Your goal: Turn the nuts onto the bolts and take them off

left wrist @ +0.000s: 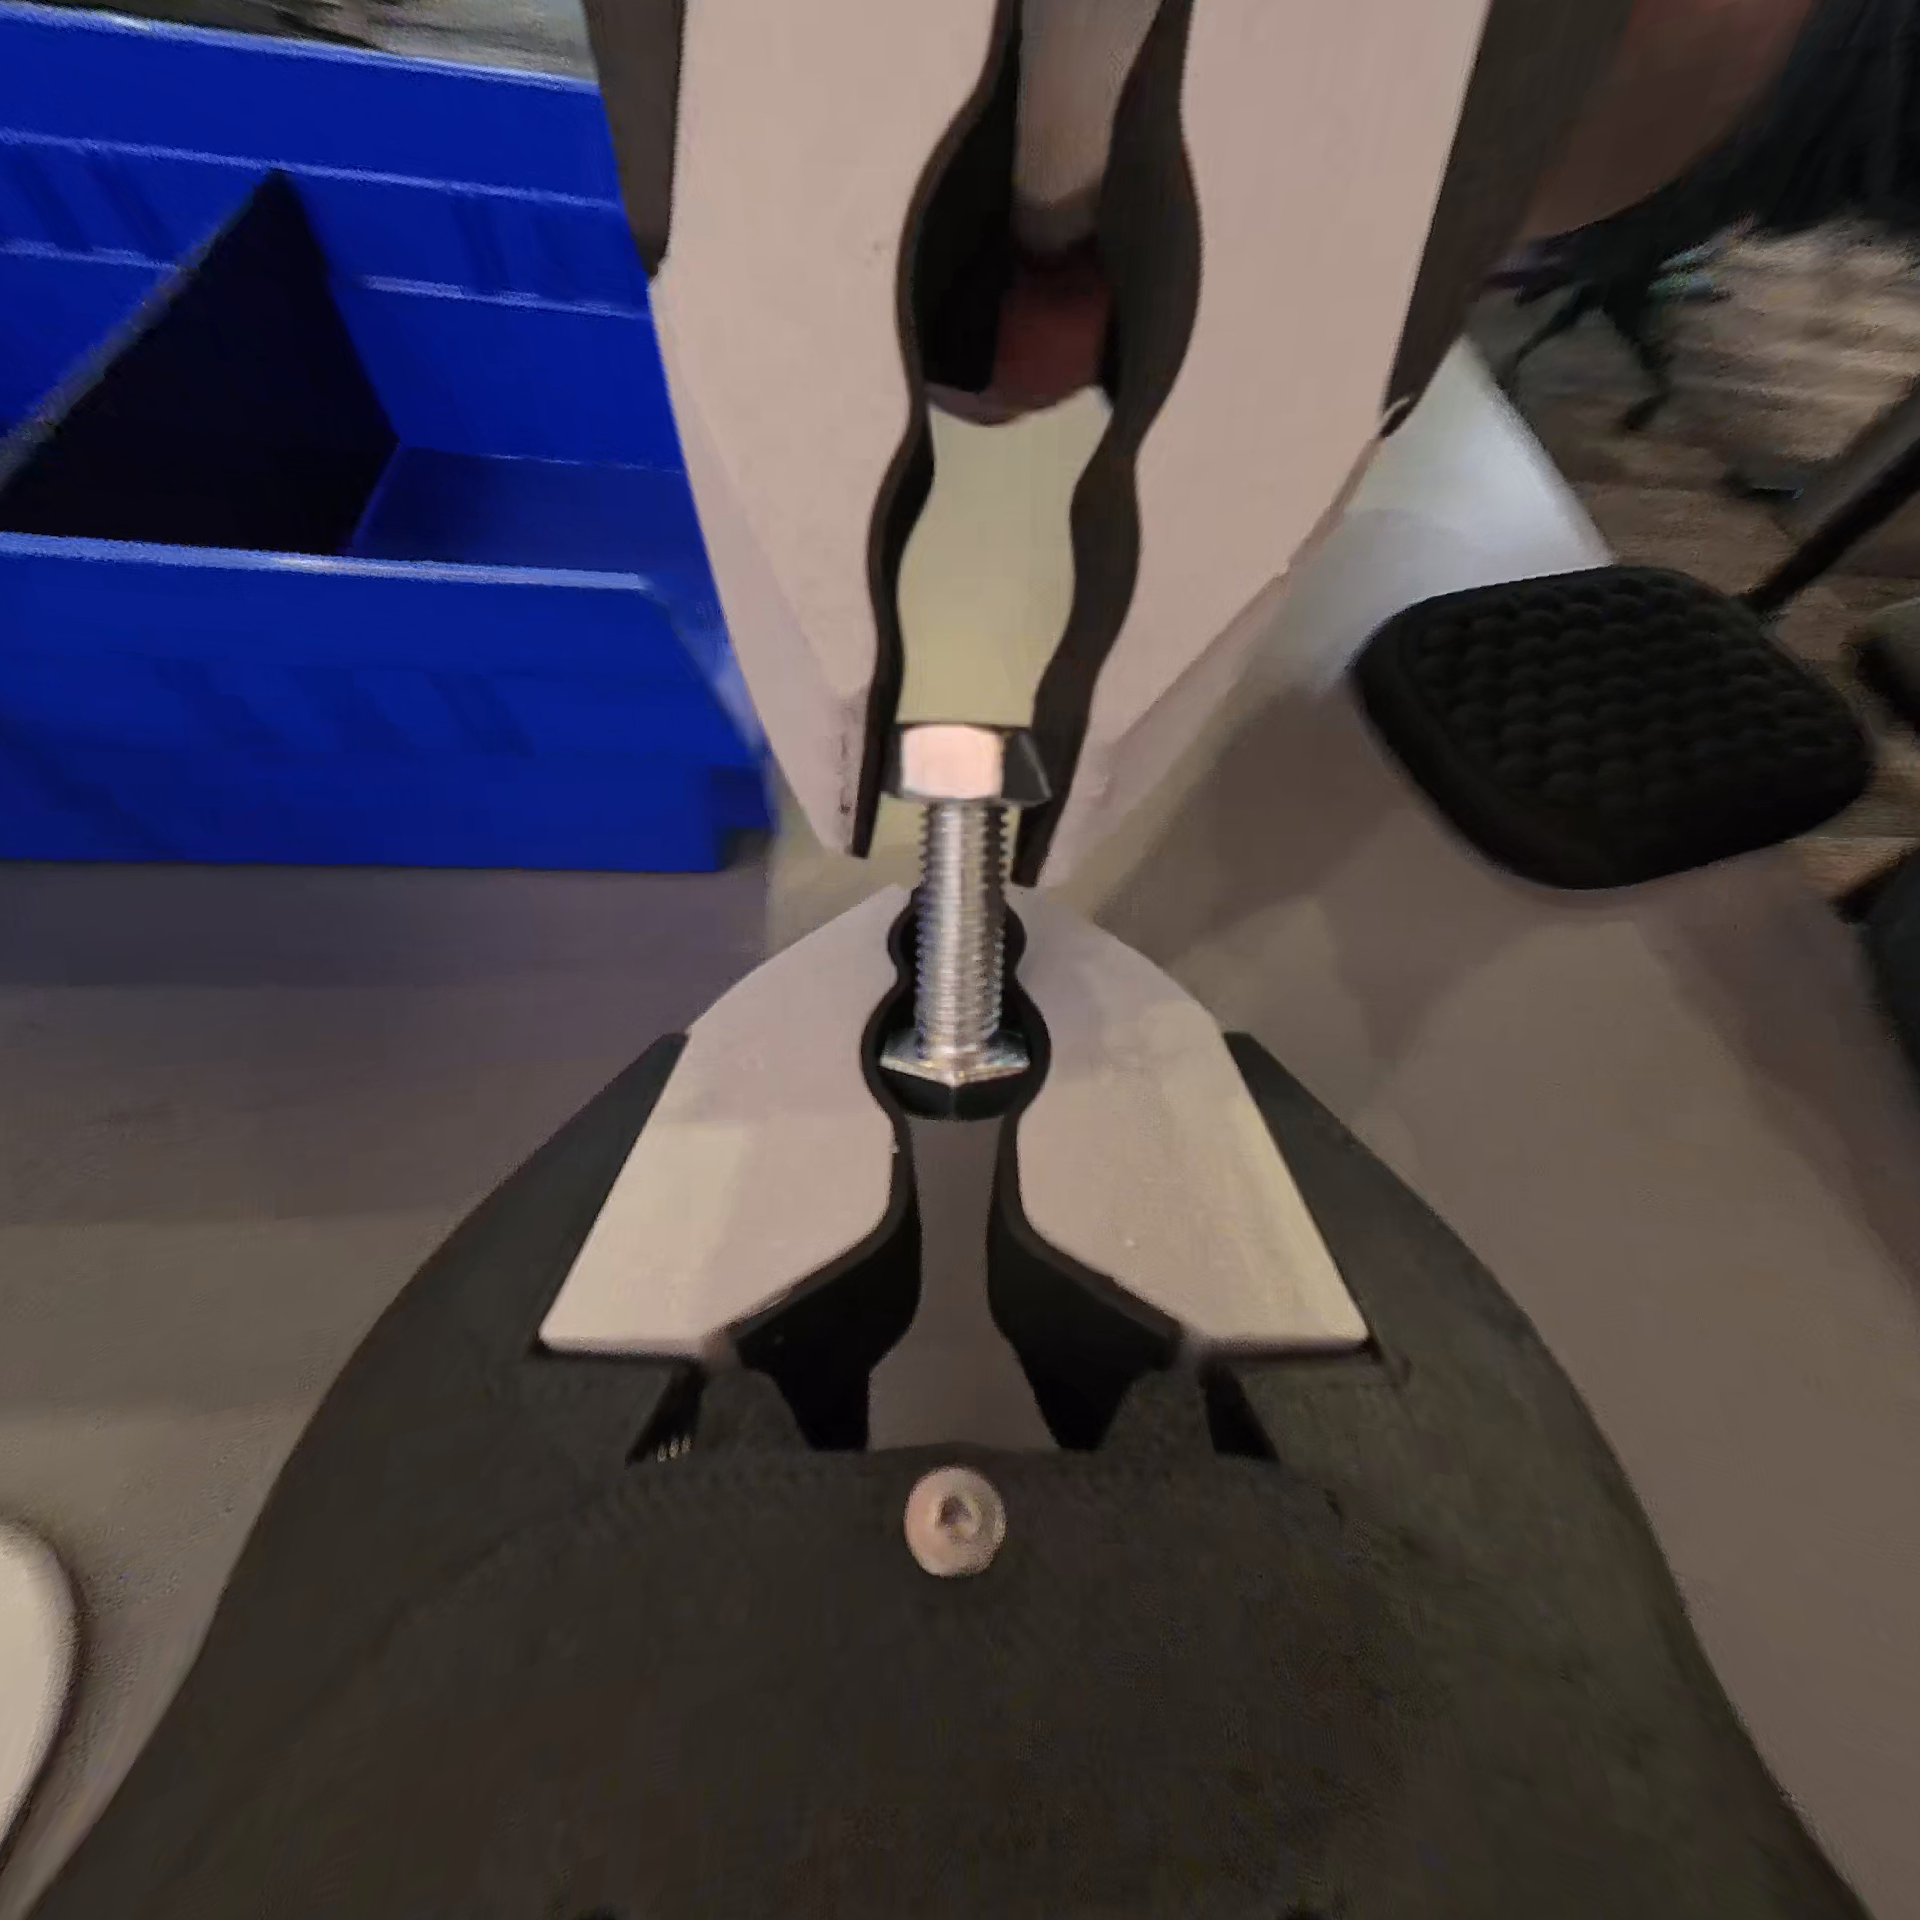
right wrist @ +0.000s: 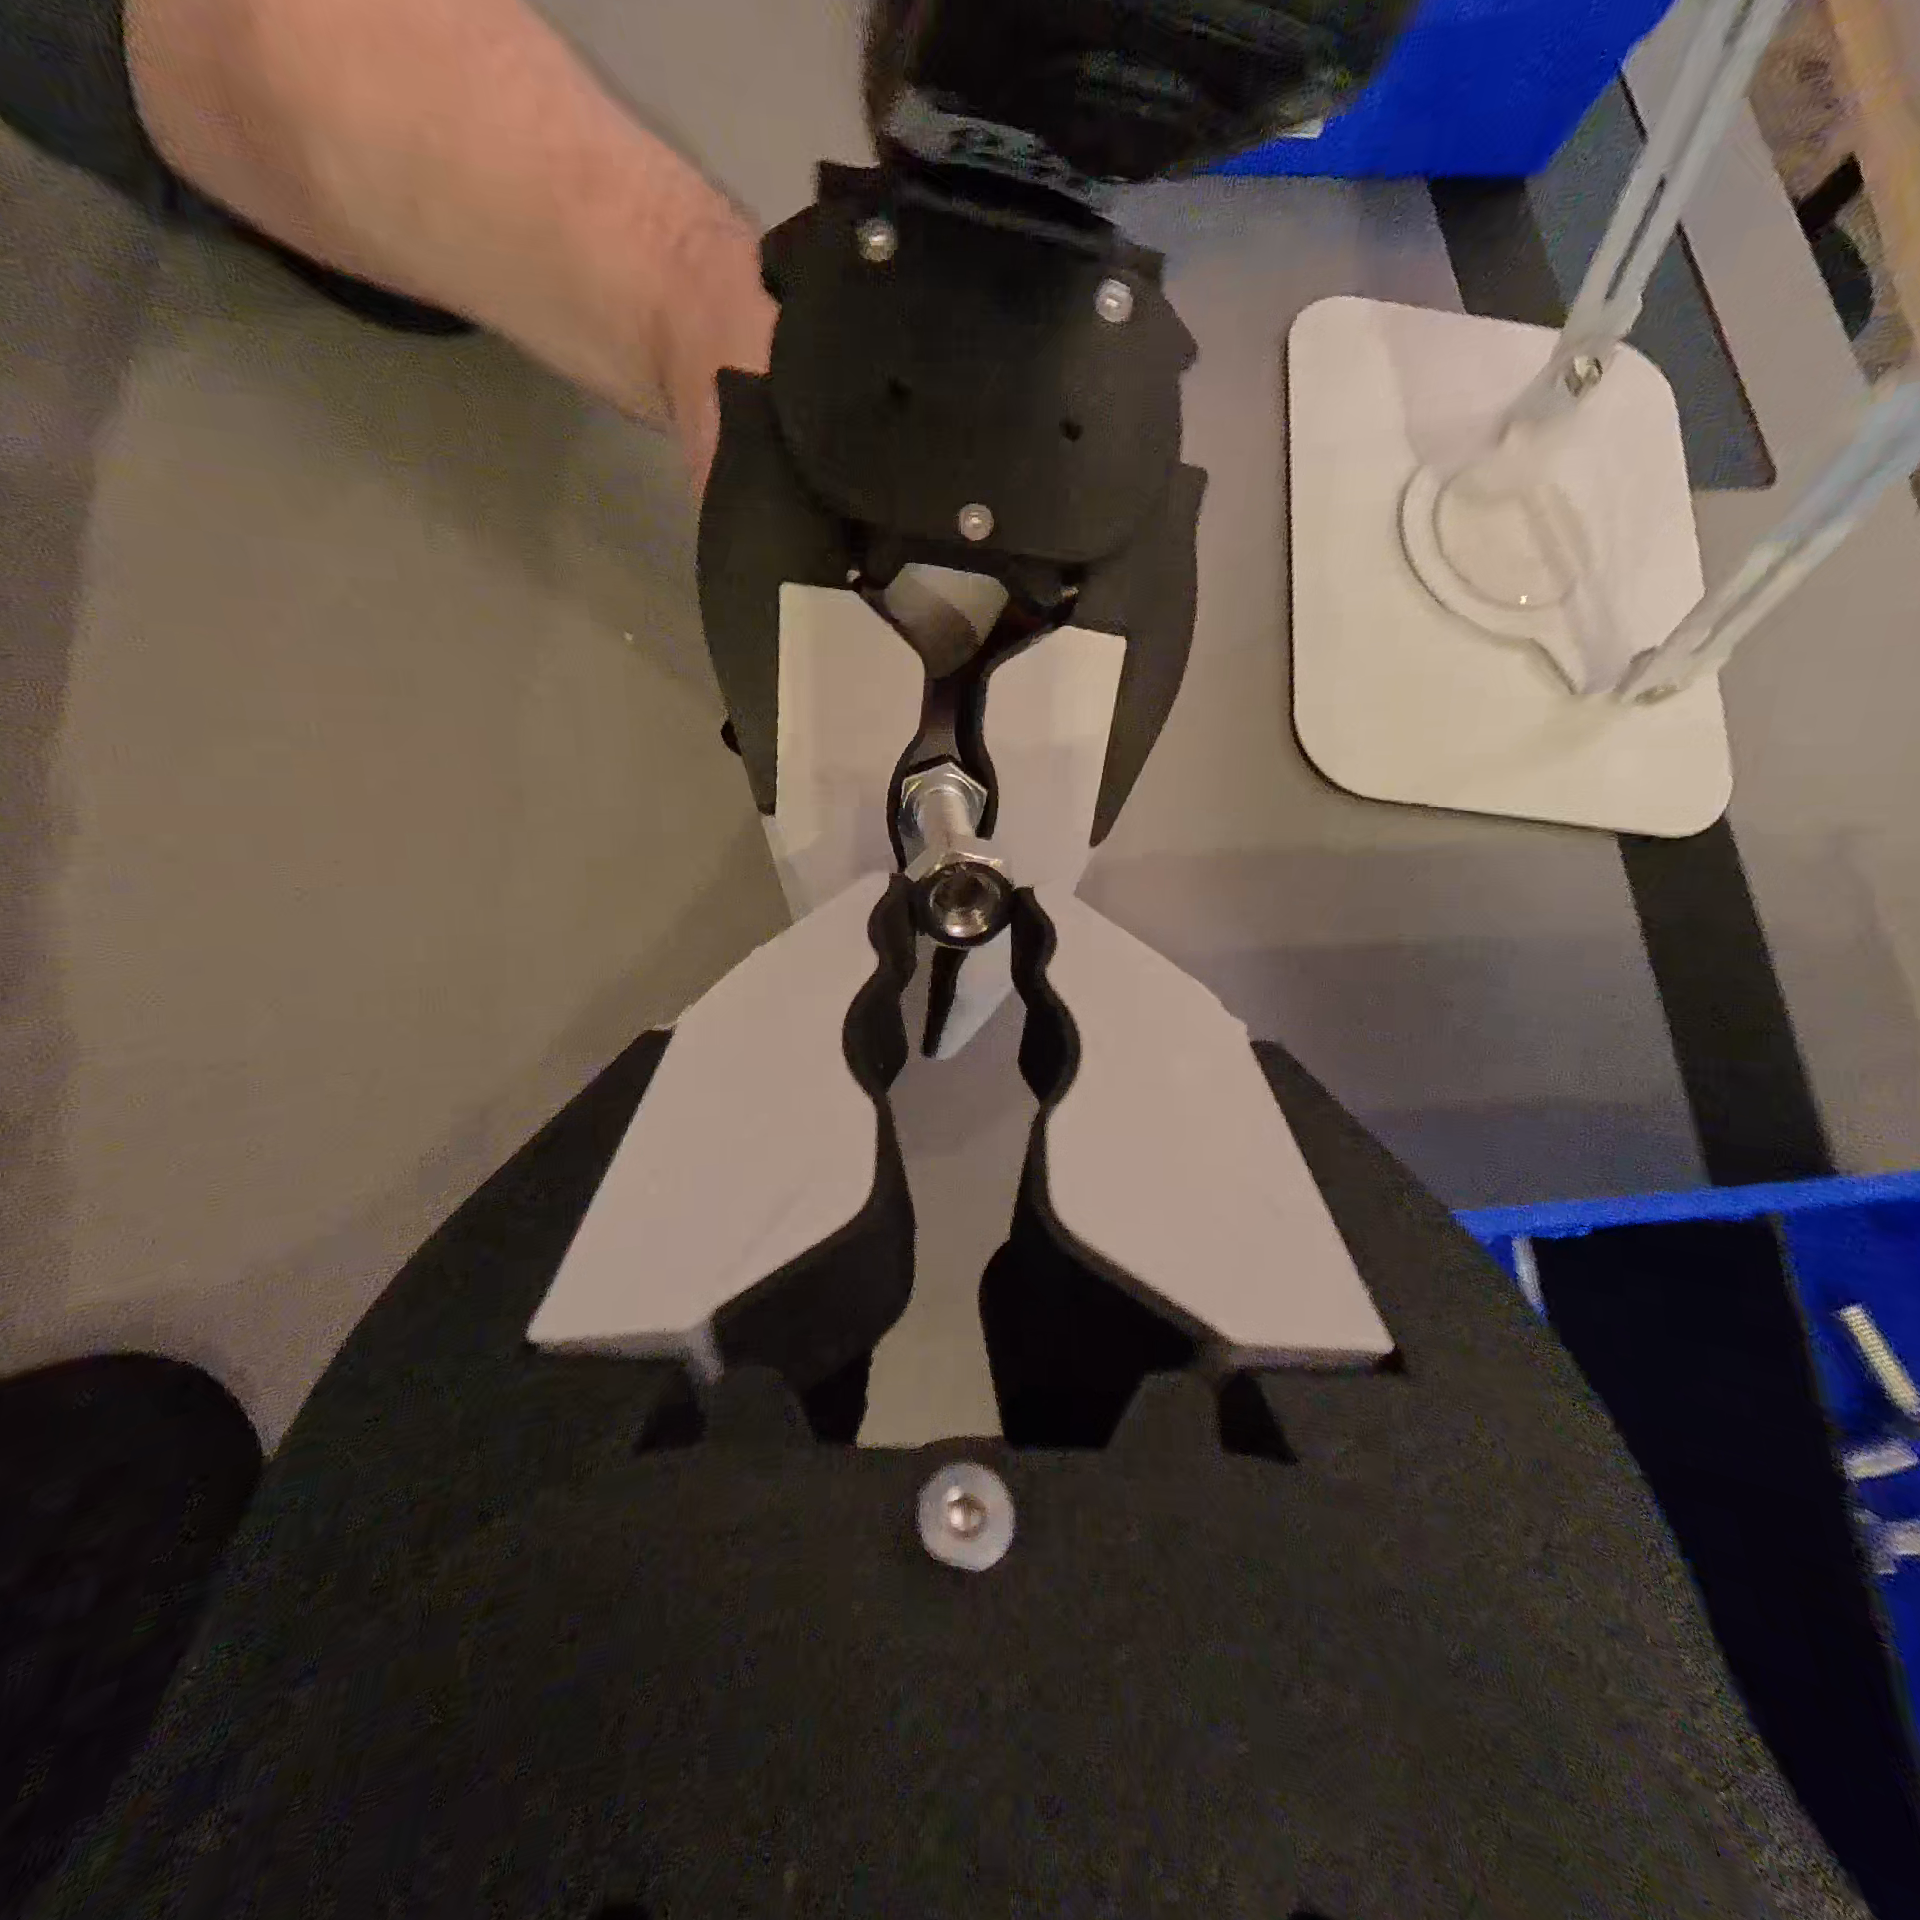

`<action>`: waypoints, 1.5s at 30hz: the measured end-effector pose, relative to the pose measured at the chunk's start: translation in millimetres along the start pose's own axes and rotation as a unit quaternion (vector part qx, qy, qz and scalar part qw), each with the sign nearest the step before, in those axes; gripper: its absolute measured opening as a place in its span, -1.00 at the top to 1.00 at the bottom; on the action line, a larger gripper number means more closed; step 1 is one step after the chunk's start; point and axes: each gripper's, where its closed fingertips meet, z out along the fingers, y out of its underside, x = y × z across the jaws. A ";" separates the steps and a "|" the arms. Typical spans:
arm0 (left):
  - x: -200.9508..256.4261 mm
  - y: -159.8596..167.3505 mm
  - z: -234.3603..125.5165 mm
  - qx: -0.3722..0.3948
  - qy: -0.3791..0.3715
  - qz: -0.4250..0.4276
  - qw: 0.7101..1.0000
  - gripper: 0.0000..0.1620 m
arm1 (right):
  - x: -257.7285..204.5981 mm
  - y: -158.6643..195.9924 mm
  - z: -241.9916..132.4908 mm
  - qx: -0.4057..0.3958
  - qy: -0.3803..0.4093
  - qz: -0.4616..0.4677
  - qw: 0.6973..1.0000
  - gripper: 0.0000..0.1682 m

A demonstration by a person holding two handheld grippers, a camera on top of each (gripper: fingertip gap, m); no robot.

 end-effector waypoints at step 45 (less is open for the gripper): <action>-3.2 0.8 2.2 0.000 -0.012 -0.002 1.000 0.88 | 2.3 1.0 -1.4 0.000 0.005 0.023 1.000 0.77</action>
